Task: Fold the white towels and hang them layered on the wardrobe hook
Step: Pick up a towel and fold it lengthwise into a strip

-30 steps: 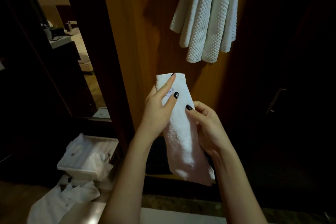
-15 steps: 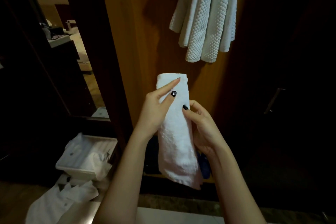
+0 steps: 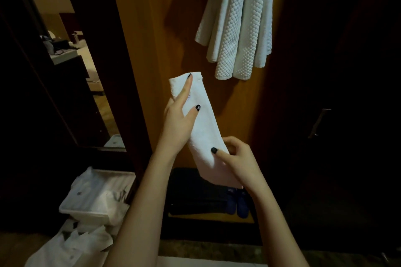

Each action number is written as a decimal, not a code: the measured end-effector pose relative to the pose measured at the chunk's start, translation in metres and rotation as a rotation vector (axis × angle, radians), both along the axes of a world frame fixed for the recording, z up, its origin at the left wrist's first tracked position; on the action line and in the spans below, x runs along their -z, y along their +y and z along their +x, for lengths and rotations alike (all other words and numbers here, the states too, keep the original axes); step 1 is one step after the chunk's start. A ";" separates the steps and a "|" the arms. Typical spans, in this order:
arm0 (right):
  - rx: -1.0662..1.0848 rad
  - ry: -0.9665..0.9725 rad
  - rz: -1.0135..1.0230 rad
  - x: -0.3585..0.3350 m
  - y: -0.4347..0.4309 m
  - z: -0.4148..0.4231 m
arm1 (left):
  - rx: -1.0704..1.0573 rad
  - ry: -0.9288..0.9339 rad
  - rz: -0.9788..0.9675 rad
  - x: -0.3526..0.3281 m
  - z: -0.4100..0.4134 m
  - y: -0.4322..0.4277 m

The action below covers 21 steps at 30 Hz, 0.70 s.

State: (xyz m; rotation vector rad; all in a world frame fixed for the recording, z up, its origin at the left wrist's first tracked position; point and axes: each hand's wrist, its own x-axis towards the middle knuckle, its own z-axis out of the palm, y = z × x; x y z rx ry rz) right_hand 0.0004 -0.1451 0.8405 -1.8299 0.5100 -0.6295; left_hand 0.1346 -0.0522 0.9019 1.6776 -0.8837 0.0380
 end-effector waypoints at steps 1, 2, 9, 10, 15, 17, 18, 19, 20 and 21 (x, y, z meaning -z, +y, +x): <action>-0.008 -0.038 -0.036 0.001 -0.001 -0.002 | -0.013 -0.016 0.016 -0.001 0.003 -0.003; -0.017 -0.096 -0.065 0.002 -0.003 -0.004 | -0.019 -0.018 0.029 -0.002 0.007 -0.006; 0.036 -0.076 -0.093 0.015 -0.023 -0.017 | -0.003 0.060 -0.017 -0.022 0.025 -0.035; 0.041 -0.058 -0.078 0.016 -0.024 -0.018 | 0.000 0.068 -0.028 -0.023 0.026 -0.038; 0.191 -0.014 -0.098 0.023 -0.031 -0.022 | 0.083 0.124 -0.038 -0.019 0.031 -0.048; 0.218 0.079 -0.110 0.024 -0.034 -0.025 | 0.133 0.181 -0.055 -0.013 0.032 -0.051; 0.228 0.115 -0.109 0.025 -0.036 -0.027 | 0.149 0.210 -0.064 -0.010 0.033 -0.052; 0.241 0.132 -0.108 0.026 -0.037 -0.029 | 0.158 0.238 -0.078 -0.006 0.033 -0.054; 0.257 0.128 -0.106 0.026 -0.038 -0.032 | 0.163 0.266 -0.098 -0.003 0.034 -0.055; 0.278 0.119 -0.109 0.026 -0.040 -0.034 | 0.167 0.292 -0.121 0.000 0.034 -0.056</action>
